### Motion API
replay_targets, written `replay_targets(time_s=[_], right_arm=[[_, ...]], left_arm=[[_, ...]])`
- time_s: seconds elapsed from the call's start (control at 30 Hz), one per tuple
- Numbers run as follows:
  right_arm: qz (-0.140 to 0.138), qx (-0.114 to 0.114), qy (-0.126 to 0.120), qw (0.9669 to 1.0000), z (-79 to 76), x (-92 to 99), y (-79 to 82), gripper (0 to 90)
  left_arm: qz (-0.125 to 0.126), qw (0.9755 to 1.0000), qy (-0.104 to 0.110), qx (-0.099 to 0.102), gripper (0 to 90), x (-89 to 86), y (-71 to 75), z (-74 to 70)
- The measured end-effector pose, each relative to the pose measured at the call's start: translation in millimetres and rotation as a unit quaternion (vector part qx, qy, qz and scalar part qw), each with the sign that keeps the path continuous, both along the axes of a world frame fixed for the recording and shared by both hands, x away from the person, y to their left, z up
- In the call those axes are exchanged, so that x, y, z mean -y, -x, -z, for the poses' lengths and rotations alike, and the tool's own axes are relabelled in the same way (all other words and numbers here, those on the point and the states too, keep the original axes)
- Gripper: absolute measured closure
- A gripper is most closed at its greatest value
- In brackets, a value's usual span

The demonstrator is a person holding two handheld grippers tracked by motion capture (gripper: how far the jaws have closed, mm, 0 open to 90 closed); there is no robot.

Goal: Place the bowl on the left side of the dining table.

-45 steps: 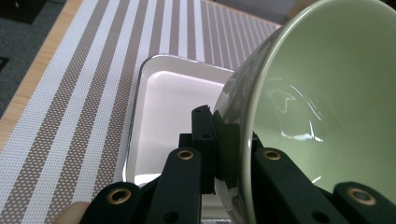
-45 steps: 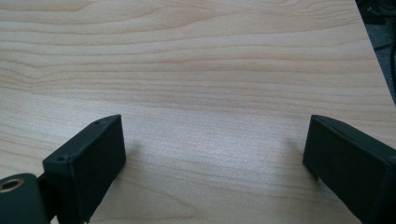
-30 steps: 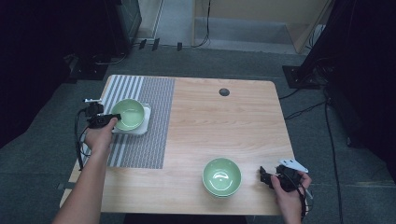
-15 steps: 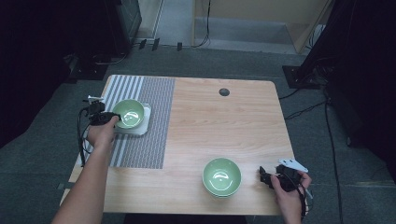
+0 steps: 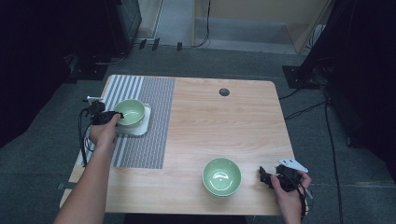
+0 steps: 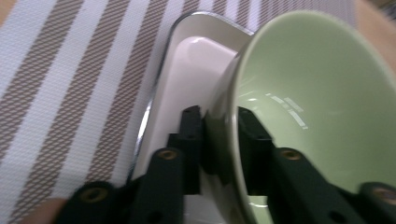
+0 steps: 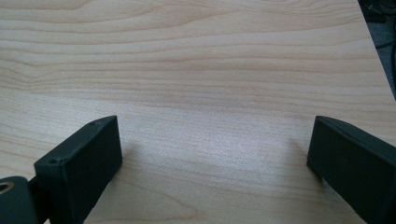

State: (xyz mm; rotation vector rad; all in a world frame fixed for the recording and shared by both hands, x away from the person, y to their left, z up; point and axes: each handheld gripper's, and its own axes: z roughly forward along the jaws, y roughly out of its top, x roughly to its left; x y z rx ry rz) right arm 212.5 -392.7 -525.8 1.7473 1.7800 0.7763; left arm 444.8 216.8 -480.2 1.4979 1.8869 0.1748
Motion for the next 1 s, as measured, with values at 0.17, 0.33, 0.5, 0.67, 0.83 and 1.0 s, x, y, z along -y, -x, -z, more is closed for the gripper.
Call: replay_targets(time_s=[0.17,0.33,0.5,0.67,0.83,1.0], right_arm=[[0.003,-0.001,0.0,1.0,0.0,-0.6,0.2,1.8],[0.002,-0.005,0.0,1.0,0.2,-1.8,-0.8,0.0],[0.002,-0.005,0.0,1.0,0.3,-2.0,-1.1,0.0],[0.002,-0.005,0.0,1.0,0.3,-2.0,-1.1,0.0],[0.005,-0.005,0.0,1.0,0.3,-2.4,-1.3,0.0],[0.005,-0.005,0.0,1.0,0.3,-2.5,-1.3,0.0]], left_arm=[[0.002,0.9989,0.013,0.044,42.1,-3.0,10.7,-7.2],[0.025,0.9969,0.004,0.074,18.3,-1.0,19.1,-13.0],[0.031,0.9948,-0.014,0.096,16.7,0.3,27.9,-20.8],[0.037,0.9918,-0.016,0.121,10.9,-0.9,35.9,-26.2],[0.039,0.9897,-0.031,0.134,9.7,-1.3,42.8,-27.5],[0.037,0.9869,-0.014,0.156,9.7,-4.4,56.1,-30.2]])
